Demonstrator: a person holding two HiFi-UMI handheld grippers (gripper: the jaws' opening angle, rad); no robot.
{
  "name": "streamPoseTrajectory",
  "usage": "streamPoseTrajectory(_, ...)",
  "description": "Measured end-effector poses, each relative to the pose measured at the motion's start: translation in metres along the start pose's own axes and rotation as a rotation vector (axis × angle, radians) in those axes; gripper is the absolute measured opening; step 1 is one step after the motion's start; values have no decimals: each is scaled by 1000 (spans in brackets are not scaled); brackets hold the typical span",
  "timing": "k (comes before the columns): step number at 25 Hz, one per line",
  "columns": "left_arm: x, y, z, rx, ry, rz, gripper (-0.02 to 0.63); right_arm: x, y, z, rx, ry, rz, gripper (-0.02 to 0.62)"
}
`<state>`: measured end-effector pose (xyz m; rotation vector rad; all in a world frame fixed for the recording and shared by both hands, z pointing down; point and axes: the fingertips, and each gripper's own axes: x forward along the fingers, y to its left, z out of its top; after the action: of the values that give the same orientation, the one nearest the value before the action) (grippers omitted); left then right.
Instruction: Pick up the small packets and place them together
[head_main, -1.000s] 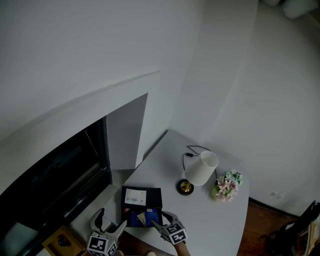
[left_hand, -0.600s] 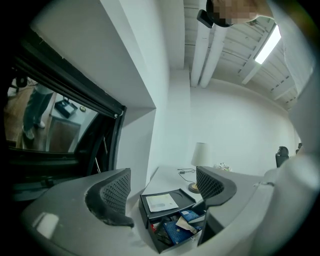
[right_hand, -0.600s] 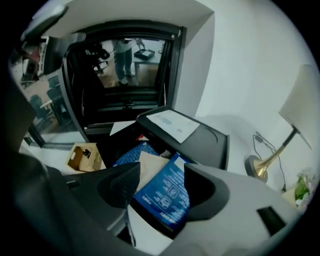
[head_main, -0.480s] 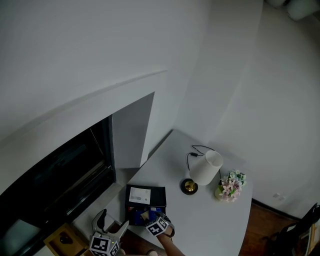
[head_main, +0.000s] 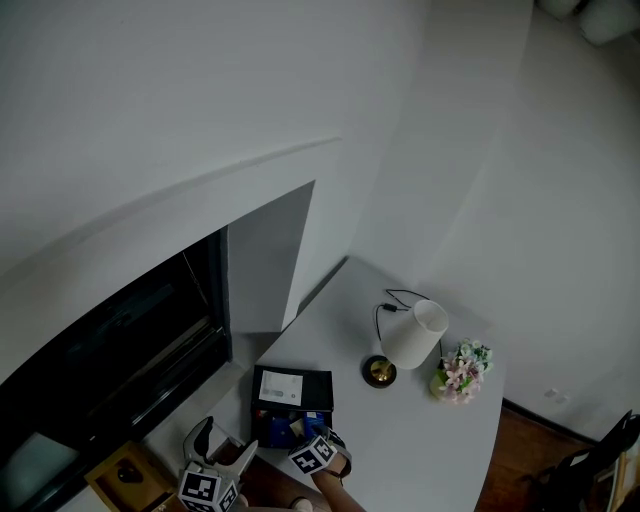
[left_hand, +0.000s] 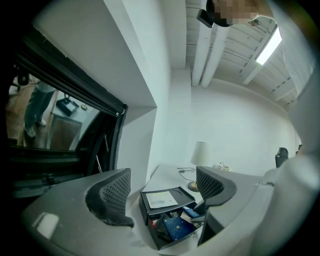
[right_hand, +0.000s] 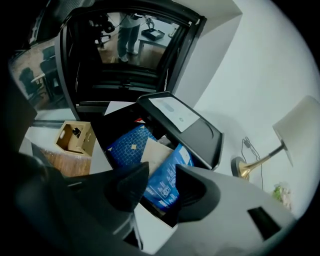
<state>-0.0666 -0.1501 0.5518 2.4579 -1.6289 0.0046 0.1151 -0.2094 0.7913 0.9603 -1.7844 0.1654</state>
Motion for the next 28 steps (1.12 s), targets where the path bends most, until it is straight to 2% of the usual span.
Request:
streamPoseTrajectory(5, -3, 0, -2, -5, 0, 3, 411, -11, -8, -7, 141, -31, 46, 106)
streamPoseTrajectory(6, -3, 1, -3, -8, 2, 3, 411, -12, -9, -8, 149, -30, 51, 105)
streamPoseTrajectory(7, -3, 1, -4, -10, 3, 3, 411, -13, -10, -9, 145, -27, 50, 46)
streamPoseTrajectory(10, -3, -1, -7, -14, 6, -1, 411, -17, -12, -14, 121, -8, 46, 10)
streamPoseTrajectory(13, -4, -3, -7, -16, 7, -5, 411, -28, -16, -20, 165, -13, 75, 8)
streamPoseTrajectory(15, -5, -4, -7, -17, 6, -6, 411, -40, -21, -24, 234, -37, 102, 8)
streamPoseTrajectory(18, -6, -3, -9, -18, 9, -5, 411, -68, -29, -19, 371, -121, 162, 8)
streamPoseTrajectory(22, -5, -3, -13, -16, 7, -8, 411, -106, -41, 7, 509, -333, 295, 8)
streamPoseTrajectory(24, -3, -3, -15, -13, 5, -12, 411, -117, -52, 26, 553, -423, 343, 8)
streamPoseTrajectory(28, -1, -8, -10, -6, 16, -21, 411, -103, -80, 59, 628, -519, 401, 8)
